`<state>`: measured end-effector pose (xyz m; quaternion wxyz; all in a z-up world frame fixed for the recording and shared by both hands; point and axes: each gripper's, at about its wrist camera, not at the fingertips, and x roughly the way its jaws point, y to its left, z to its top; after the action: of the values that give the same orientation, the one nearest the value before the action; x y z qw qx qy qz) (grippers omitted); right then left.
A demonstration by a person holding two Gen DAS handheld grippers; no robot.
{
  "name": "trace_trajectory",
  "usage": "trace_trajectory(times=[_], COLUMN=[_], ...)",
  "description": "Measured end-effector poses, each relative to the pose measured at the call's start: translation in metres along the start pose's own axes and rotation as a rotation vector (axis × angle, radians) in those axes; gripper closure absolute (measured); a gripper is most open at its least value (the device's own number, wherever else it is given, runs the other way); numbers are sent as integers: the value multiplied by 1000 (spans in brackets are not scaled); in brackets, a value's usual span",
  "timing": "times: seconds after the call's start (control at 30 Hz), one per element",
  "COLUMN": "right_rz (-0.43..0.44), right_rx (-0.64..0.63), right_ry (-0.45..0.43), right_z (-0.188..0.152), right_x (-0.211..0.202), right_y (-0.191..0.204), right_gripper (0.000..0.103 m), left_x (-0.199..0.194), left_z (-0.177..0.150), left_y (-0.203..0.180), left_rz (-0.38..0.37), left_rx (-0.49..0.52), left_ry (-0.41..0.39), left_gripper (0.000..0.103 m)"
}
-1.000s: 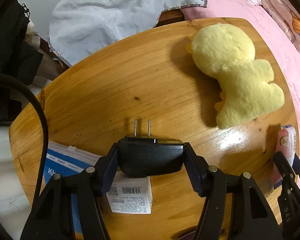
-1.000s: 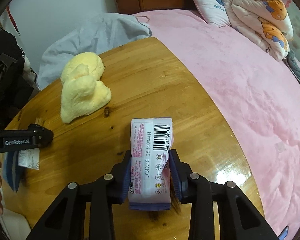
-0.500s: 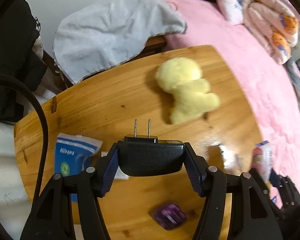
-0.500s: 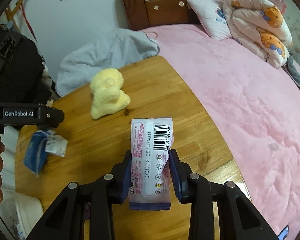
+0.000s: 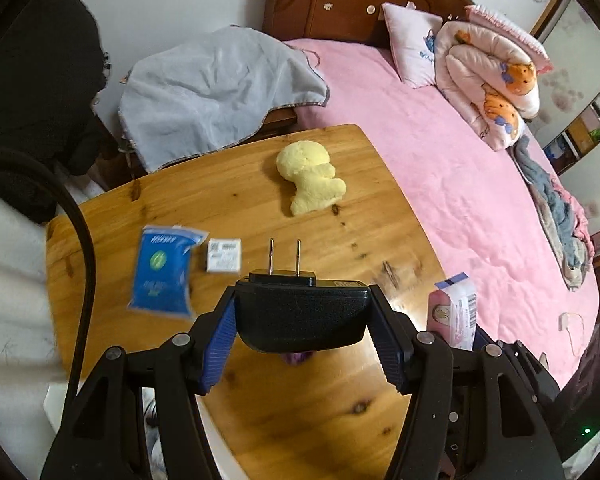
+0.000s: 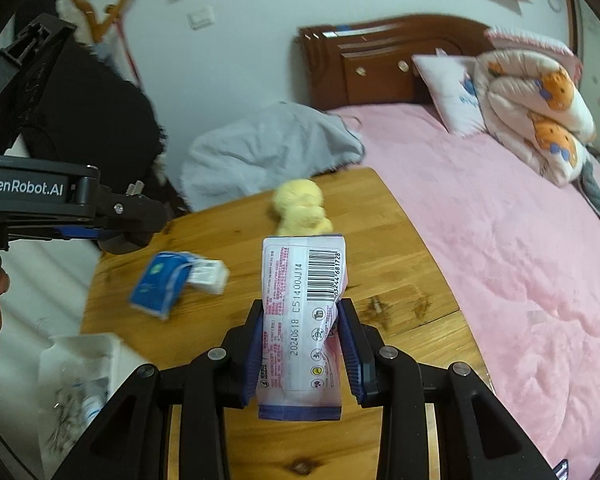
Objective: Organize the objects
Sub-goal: 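Lift the charger and packet and carry both over the tray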
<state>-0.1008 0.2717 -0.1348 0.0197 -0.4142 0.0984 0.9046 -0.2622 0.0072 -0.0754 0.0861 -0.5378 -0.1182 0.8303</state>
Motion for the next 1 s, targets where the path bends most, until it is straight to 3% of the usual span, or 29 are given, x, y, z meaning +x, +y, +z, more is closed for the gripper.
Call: trace_trajectory(times=[0.17,0.5,0.77,1.0], right_rz=[52,175,255,283], right_rx=[-70,-273,-456,-578], right_ry=[-31,-38,2,73], right_z=[-14,-62,-105,-140], right_x=[-38,-83,-93,-89], right_y=[32,110,165,196], right_gripper=[68,67,67,67], left_x=[-39,-88,-91,-83], left_z=[-34,-106,-151,-178], left_y=[22,80,121,135], left_rz=[0,79,111,118], left_rx=[-44,-160,-264,-289], left_ry=[-25,-51,-23,3], left_gripper=[37,37,37,37])
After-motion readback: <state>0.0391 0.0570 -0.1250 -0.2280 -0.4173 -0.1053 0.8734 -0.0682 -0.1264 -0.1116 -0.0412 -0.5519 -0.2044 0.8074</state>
